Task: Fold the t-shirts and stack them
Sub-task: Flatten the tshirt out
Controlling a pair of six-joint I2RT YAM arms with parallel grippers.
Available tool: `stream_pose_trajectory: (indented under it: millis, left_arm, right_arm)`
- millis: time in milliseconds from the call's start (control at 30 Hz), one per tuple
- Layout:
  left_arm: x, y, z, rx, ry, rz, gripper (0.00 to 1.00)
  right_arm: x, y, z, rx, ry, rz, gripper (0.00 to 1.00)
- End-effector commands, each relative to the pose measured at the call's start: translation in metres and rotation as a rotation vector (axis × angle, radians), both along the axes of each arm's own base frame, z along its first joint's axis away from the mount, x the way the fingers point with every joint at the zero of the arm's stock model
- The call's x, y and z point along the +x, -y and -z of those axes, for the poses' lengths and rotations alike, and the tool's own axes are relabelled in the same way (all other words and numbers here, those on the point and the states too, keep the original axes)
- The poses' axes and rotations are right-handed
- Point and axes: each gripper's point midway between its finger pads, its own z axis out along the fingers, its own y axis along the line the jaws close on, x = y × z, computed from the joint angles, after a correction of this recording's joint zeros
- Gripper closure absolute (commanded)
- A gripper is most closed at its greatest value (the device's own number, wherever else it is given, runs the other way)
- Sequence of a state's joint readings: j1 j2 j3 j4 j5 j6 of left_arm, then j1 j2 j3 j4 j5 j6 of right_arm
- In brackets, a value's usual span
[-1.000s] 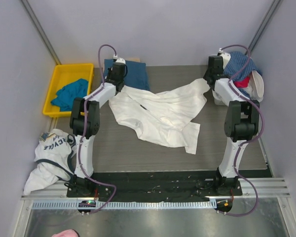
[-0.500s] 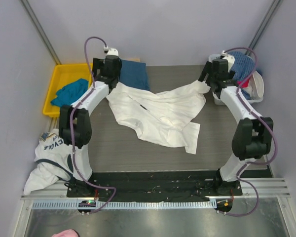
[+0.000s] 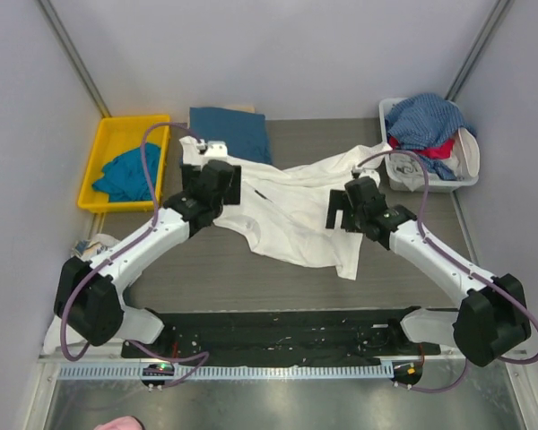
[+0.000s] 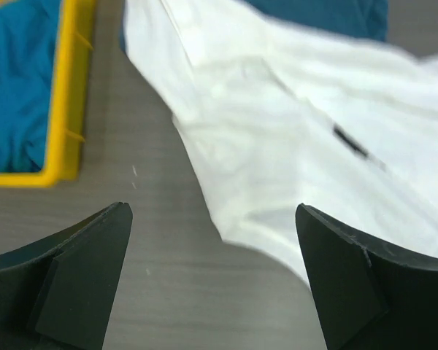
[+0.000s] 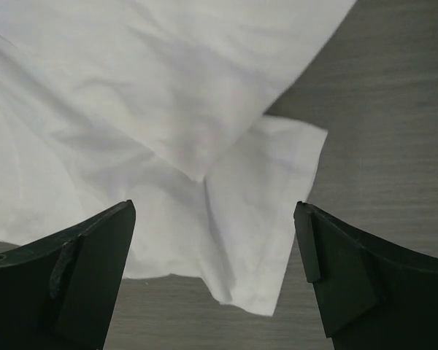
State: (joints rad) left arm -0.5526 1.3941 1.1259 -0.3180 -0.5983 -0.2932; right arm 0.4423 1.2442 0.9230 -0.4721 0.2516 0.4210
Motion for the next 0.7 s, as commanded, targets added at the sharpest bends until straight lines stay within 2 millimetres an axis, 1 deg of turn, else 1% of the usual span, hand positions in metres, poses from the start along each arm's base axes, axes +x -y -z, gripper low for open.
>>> stream_pose_trajectory:
  millis: [0, 67, 133, 200, 333, 367, 400, 467, 600, 633, 667]
  left_arm:
    - [-0.043, 0.022, 0.022, -0.072, -0.053, 0.027, 0.00]
    - [-0.055, 0.030, 0.026, -0.065, -0.066, 0.046, 0.00]
    - [-0.063, 0.031, 0.032, -0.053, -0.086, 0.050, 0.00]
    - [-0.069, 0.034, 0.032, -0.062, -0.080, 0.056, 0.00]
    - [-0.072, 0.034, 0.030, -0.076, -0.072, 0.053, 0.00]
    - [-0.072, 0.034, 0.030, -0.076, -0.073, 0.054, 0.00]
    - [-0.072, 0.033, 0.027, -0.078, -0.068, 0.054, 0.00]
    - [-0.072, 0.032, 0.026, -0.078, -0.066, 0.051, 0.00]
    - [-0.075, 0.029, 0.023, -0.072, -0.060, 0.050, 0.00]
    - [-0.076, 0.028, 0.022, -0.077, -0.055, 0.047, 0.00]
    - [-0.077, 0.027, 0.023, -0.074, -0.057, 0.046, 0.00]
  right_arm:
    - [-0.031, 0.000, 0.030, 0.028, -0.080, 0.020, 0.01]
    - [-0.039, -0.003, 0.041, 0.035, -0.109, 0.001, 0.04]
    - [-0.043, -0.009, 0.046, 0.054, -0.127, -0.016, 0.07]
    - [-0.049, -0.015, 0.055, 0.064, -0.155, -0.038, 0.10]
    - [-0.059, -0.020, 0.072, 0.073, -0.209, -0.060, 0.14]
    - [-0.061, -0.022, 0.076, 0.080, -0.216, -0.069, 0.17]
    - [-0.065, -0.028, 0.079, 0.101, -0.232, -0.089, 0.18]
    - [-0.070, -0.032, 0.088, 0.111, -0.254, -0.103, 0.20]
    - [-0.078, -0.035, 0.105, 0.092, -0.294, -0.122, 0.22]
    - [-0.078, -0.037, 0.107, 0.095, -0.297, -0.126, 0.23]
    - [-0.079, -0.039, 0.112, 0.097, -0.302, -0.134, 0.33]
